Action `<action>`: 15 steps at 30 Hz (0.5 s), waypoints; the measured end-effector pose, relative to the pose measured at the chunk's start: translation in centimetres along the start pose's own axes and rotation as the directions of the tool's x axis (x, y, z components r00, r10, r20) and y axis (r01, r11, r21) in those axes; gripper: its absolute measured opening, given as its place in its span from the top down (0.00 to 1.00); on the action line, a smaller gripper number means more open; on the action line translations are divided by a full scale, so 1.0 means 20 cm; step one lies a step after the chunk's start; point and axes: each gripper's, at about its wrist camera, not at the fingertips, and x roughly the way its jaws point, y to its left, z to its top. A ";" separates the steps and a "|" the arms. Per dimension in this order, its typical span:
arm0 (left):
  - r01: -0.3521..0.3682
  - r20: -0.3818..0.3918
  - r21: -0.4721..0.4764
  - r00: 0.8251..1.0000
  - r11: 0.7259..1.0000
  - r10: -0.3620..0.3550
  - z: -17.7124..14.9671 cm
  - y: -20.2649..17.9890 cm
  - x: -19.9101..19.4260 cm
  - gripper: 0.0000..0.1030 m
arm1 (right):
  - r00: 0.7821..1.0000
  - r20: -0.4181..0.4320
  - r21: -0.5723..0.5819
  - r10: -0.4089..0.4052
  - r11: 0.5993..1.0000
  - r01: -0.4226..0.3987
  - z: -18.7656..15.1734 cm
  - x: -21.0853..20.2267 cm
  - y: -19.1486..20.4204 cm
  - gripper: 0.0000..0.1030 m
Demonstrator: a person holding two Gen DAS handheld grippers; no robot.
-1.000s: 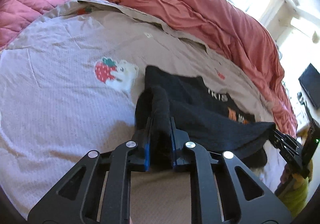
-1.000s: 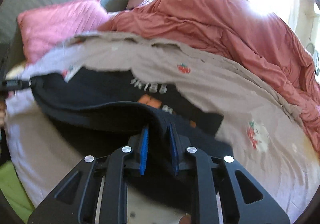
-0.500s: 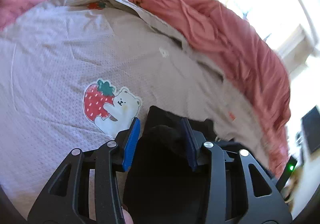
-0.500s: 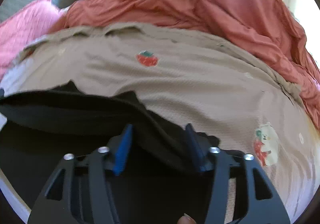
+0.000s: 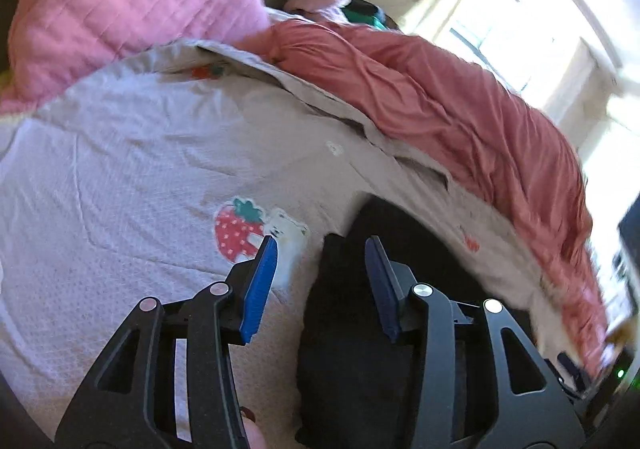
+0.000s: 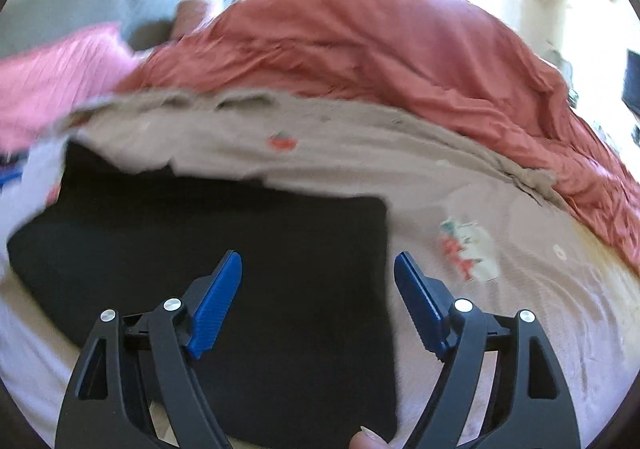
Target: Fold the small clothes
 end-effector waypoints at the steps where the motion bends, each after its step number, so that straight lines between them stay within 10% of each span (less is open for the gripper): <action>1: -0.004 -0.011 0.027 1.000 1.000 0.004 -0.01 -0.03 0.01 0.61 | 1.000 -0.016 -0.028 0.005 1.000 -0.006 -0.01 0.01 0.04 0.23; 15: -0.105 -0.158 0.155 0.979 0.982 0.129 -0.12 -0.02 0.24 0.48 | 0.996 -0.077 0.187 -0.054 0.980 0.068 0.06 0.17 -0.17 0.18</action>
